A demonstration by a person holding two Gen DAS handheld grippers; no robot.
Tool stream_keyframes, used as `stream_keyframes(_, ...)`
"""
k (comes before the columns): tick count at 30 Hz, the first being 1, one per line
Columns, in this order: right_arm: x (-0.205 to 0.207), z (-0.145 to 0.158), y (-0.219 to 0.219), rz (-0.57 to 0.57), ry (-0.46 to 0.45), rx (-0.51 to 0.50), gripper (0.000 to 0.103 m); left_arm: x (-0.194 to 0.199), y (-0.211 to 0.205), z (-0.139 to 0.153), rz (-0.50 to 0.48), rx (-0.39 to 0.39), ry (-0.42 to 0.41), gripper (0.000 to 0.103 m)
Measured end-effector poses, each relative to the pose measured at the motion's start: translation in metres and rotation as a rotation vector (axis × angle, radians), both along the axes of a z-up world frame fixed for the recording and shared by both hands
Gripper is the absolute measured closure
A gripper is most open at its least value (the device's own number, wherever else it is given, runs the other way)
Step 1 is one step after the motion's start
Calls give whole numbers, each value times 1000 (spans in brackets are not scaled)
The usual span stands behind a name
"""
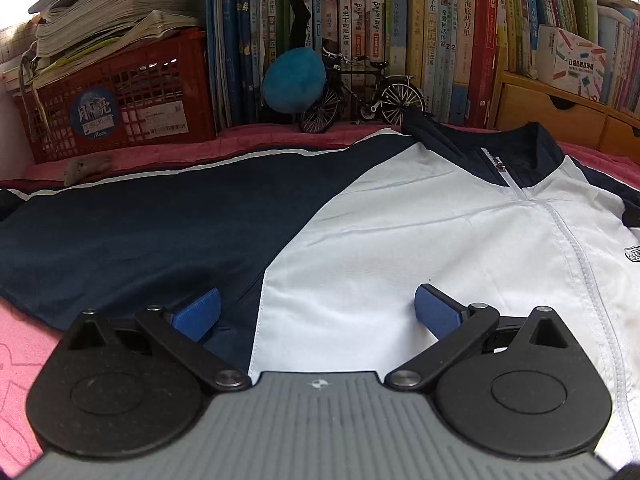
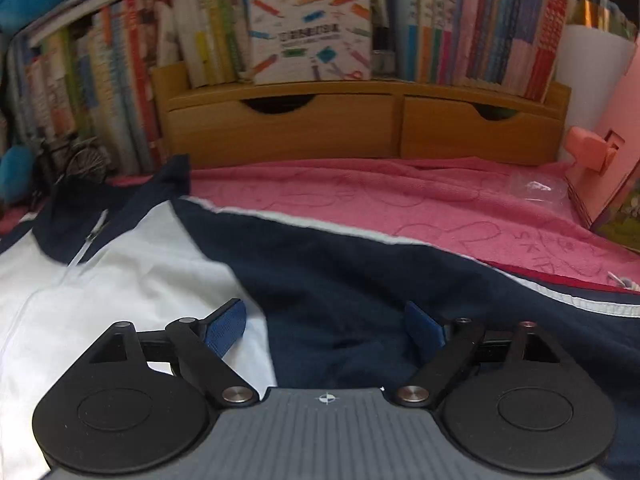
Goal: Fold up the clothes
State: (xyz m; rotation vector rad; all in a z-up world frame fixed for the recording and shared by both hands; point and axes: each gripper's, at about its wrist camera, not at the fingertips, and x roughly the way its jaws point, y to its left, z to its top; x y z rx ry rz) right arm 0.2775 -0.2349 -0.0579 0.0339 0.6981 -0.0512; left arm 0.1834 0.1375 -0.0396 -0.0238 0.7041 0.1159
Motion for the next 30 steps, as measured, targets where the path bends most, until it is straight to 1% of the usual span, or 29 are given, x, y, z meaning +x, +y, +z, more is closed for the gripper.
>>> stream_keyframes(1, 3, 0, 1, -11, 7, -8, 17, -1, 1, 0, 0, -7, 1, 0)
stream_keyframes(2, 2, 2, 3, -12, 16, -17, 19, 0, 1, 0, 0, -5, 1, 0)
stream_keyframes(4, -11, 7, 3, 25, 26, 5, 23, 0, 0, 0, 1, -4, 2, 0)
stream_keyframes(6, -36, 14, -2, 73, 10, 54, 23, 1, 0, 0, 1, -5, 2, 0)
stream_keyframes(8, -66, 23, -16, 92, -27, 85, 22, 2, 0, 0, 1, -3, 3, 0)
stream_keyframes(10, -96, 31, -40, 62, -75, 104, 21, 2, -1, 0, 2, -2, 3, 0)
stream_keyframes(12, -125, 37, -74, -39, -127, 106, 20, 2, 0, 0, 3, -2, 2, 0)
stream_keyframes(16, -181, 43, -171, -408, -216, 89, 19, -2, -4, 3, 6, -2, -6, 0)
stream_keyframes(19, -211, 37, -248, -654, -223, 135, 16, -8, -20, 12, -25, -87, -45, 0)
stream_keyframes(20, -217, 34, -271, -712, -214, 170, 16, -9, -34, 19, -63, -110, -74, 0)
stream_keyframes(21, -223, 30, -292, -765, -204, 207, 15, -8, -51, 25, -117, -117, -94, 0)
stream_keyframes(23, -227, 19, -326, -804, -180, 312, 13, -6, -90, 35, -239, -126, -125, 0)
stream_keyframes(25, -222, 5, -349, -790, -143, 406, 11, -3, -133, 42, -360, -132, -138, 0)
stream_keyframes(26, -218, 4, -352, -773, -157, 397, 12, -2, -154, 44, -416, -135, -142, 0)
stream_keyframes(27, -211, 3, -356, -743, -145, 382, 20, 0, -175, 45, -470, -137, -145, 0)
stream_keyframes(28, -201, 1, -359, -709, -132, 396, 51, 2, -196, 44, -509, -127, -145, 0)
stream_keyframes(29, -191, 1, -361, -682, -123, 409, 77, 5, -216, 42, -541, -116, -143, 0)
stream_keyframes(30, -184, 5, -361, -647, -123, 403, 82, 8, -232, 40, -567, -108, -137, 0)
